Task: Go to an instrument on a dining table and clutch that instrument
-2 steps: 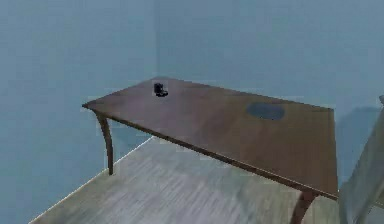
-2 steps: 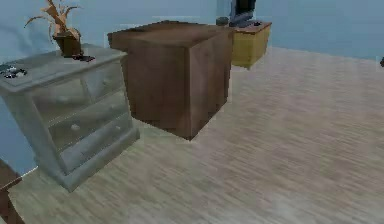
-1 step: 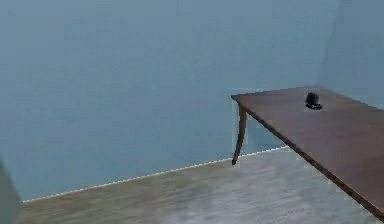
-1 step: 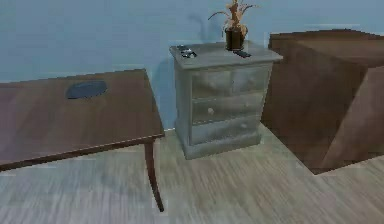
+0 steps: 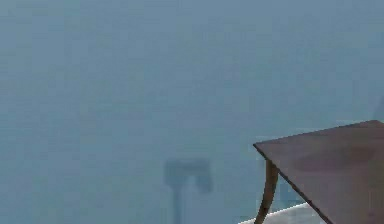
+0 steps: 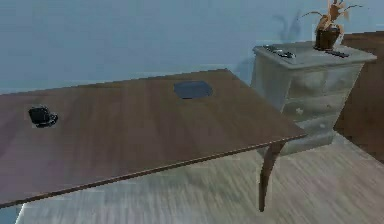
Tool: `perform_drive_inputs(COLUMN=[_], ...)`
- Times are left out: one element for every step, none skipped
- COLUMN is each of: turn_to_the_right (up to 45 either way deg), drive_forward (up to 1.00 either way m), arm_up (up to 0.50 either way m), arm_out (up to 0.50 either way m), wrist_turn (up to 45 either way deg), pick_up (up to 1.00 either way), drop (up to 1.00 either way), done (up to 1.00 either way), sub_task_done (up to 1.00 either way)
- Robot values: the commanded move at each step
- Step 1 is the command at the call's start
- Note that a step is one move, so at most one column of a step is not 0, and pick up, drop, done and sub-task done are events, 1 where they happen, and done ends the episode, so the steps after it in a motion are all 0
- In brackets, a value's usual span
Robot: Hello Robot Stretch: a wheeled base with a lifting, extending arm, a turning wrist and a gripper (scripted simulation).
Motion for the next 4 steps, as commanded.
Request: perform_drive_inputs(turn_to_the_right=[-33.0, 45.0, 45.0, 3.0], drive_forward=[0.00, 0.00, 0.00, 0.00], arm_up=[0.00, 0.00, 0.00, 0.00], arm_out=[0.00, 0.00, 0.00, 0.00], wrist_turn=[0.0, 0.0, 0.0, 0.0], pick_up=[0.00, 0.00, 0.00, 0.00], drop=[0.00, 0.00, 0.00, 0.00], done=[0.00, 0.00, 0.00, 0.00], sub_task_done=[0.00, 0.00, 0.00, 0.00])
